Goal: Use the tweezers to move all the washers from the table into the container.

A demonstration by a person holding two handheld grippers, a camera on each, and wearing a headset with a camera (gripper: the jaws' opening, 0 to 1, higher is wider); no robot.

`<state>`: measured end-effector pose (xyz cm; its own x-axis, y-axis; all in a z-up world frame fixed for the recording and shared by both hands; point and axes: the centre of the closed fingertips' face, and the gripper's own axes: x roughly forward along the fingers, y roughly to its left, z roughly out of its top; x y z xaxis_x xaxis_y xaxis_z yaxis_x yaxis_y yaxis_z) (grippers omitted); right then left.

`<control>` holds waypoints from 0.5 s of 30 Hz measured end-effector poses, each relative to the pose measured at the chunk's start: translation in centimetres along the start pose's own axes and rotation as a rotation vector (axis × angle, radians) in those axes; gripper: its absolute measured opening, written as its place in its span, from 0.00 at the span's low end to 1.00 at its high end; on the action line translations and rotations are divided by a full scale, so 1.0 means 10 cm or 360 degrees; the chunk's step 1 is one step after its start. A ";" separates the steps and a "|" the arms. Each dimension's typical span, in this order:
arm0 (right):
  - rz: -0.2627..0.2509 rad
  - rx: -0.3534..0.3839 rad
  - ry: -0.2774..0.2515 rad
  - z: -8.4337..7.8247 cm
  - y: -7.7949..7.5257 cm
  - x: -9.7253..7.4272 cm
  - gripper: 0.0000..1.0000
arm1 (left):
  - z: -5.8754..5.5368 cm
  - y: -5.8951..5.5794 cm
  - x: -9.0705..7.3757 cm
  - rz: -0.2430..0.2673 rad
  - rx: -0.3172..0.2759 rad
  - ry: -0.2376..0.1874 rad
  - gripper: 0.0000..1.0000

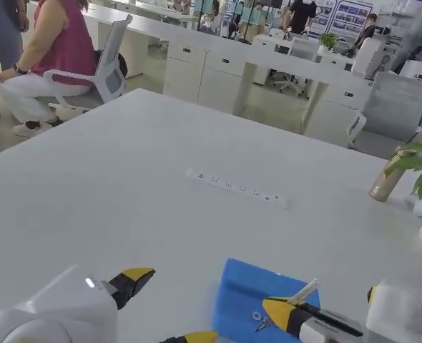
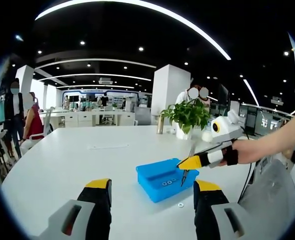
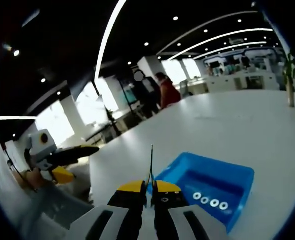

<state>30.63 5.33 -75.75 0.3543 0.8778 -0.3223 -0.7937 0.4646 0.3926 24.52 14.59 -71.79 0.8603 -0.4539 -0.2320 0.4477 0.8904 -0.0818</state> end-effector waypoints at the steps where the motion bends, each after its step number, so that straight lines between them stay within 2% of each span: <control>1: 0.0016 -0.0006 0.0019 -0.04 0.03 0.02 0.04 | 0.00 0.00 0.00 -0.0001 0.0000 -0.0003 0.67; 4: 0.0022 -0.0007 0.0070 -0.16 0.06 0.07 0.04 | 0.01 0.00 0.00 0.0000 -0.0004 -0.0005 0.66; 8: -0.0028 -0.0036 0.0223 -0.40 -0.01 0.12 0.04 | 0.01 0.01 -0.01 0.0004 -0.0010 -0.0011 0.66; 10: -0.0055 -0.0047 0.0274 -0.48 -0.04 0.13 0.04 | 0.02 0.01 -0.01 0.0006 -0.0012 -0.0014 0.66; 12: -0.0092 -0.0062 0.0293 -0.53 -0.05 0.15 0.04 | 0.02 0.01 -0.01 0.0007 -0.0016 -0.0019 0.66; 15: -0.0103 -0.0044 0.0300 -0.57 -0.10 0.16 0.04 | 0.02 0.02 -0.01 0.0008 -0.0022 -0.0023 0.66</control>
<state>29.16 5.66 -81.58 0.3080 0.8077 -0.5027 -0.7866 0.5134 0.3430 24.53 14.82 -71.55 0.8661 -0.4496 -0.2183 0.4400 0.8931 -0.0937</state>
